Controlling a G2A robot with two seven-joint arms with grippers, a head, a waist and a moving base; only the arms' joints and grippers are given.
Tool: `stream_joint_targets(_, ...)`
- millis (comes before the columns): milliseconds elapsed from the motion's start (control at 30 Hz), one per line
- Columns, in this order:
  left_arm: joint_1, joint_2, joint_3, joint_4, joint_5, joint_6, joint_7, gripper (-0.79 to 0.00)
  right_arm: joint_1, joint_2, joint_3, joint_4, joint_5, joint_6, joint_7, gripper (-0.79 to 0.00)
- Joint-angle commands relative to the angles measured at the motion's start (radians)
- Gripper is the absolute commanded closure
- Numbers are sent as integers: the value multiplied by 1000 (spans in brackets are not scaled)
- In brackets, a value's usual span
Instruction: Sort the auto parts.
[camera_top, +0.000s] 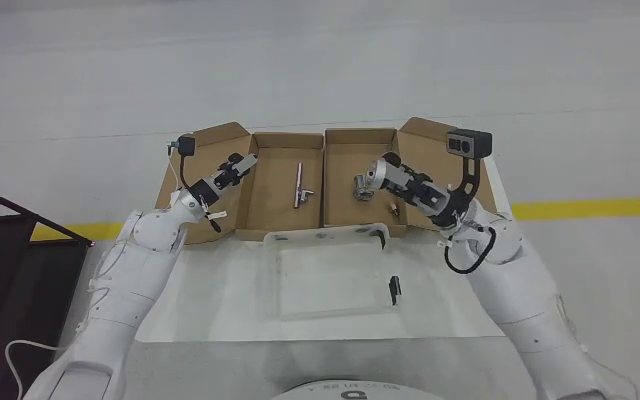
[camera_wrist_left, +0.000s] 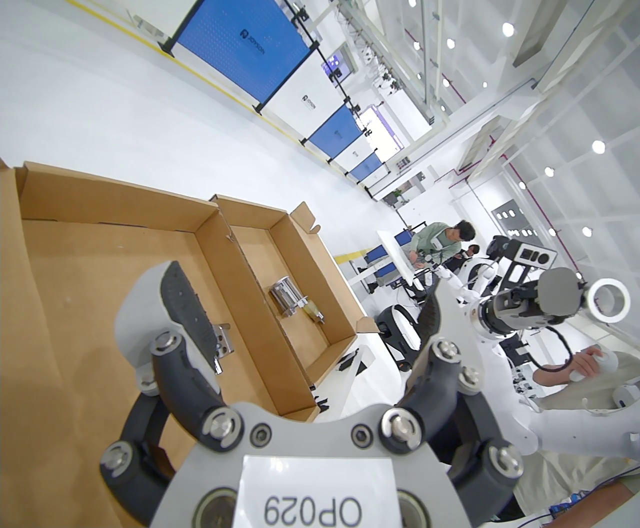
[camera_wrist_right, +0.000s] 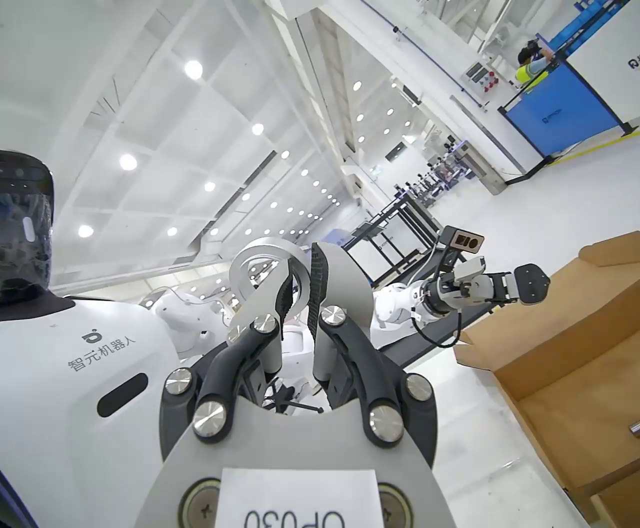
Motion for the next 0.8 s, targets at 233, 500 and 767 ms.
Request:
stream_joint_targets(233,0,0,0,0,0,0,0,-785,-41,27,188,4,-209,237,-87,0)
stream_joint_targets(500,0,0,0,0,0,0,0,-785,5,38,195,93,-441,544,-114,0)
stream_joint_targets(767,0,0,0,0,0,0,0,-785,149,24,6,235,-732,868,-95,0)
